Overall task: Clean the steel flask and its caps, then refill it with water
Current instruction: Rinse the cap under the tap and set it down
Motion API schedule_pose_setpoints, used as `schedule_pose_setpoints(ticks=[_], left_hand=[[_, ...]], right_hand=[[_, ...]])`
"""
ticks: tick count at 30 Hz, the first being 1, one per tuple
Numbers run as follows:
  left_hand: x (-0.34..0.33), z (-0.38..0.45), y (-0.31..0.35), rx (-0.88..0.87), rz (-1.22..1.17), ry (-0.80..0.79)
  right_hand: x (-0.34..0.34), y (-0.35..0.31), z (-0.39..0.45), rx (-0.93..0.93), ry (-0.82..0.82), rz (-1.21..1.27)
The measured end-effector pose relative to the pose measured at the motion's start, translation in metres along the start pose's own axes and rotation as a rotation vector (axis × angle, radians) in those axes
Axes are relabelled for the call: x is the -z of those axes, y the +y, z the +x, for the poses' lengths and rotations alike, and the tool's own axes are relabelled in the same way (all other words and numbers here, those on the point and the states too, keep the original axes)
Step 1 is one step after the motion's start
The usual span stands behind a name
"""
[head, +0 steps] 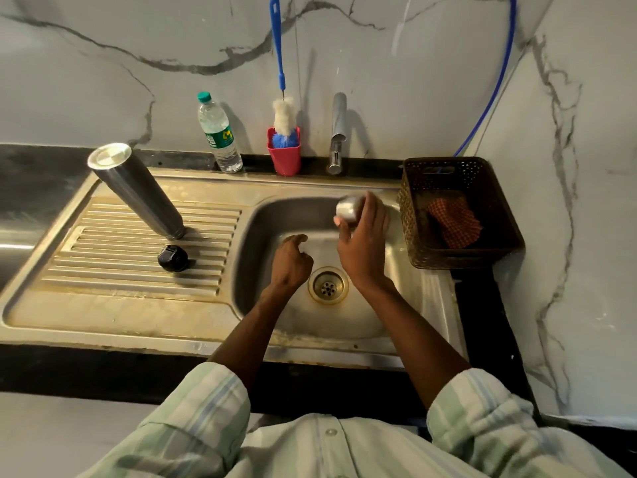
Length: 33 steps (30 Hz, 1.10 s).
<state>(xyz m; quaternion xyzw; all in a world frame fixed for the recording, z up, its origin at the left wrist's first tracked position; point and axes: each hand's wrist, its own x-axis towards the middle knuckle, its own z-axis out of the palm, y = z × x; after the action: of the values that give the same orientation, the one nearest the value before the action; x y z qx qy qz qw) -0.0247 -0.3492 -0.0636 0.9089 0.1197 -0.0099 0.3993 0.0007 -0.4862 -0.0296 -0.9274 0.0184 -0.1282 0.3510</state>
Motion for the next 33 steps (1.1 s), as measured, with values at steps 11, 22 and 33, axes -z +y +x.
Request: schedule_pose_setpoints(ticks=[11, 22, 33], left_hand=[[0.042, -0.013, -0.045, -0.025, -0.069, 0.140], [0.177, -0.022, -0.168, -0.200, -0.200, 0.532], [0.274, -0.002, -0.283, -0.041, -0.232, 0.485]], right_hand=[[-0.053, -0.011, -0.038, -0.230, -0.245, 0.073], [-0.148, -0.161, -0.100, 0.216, -0.238, 0.216], [-0.242, -0.249, -0.133, 0.441, -0.361, -0.143]])
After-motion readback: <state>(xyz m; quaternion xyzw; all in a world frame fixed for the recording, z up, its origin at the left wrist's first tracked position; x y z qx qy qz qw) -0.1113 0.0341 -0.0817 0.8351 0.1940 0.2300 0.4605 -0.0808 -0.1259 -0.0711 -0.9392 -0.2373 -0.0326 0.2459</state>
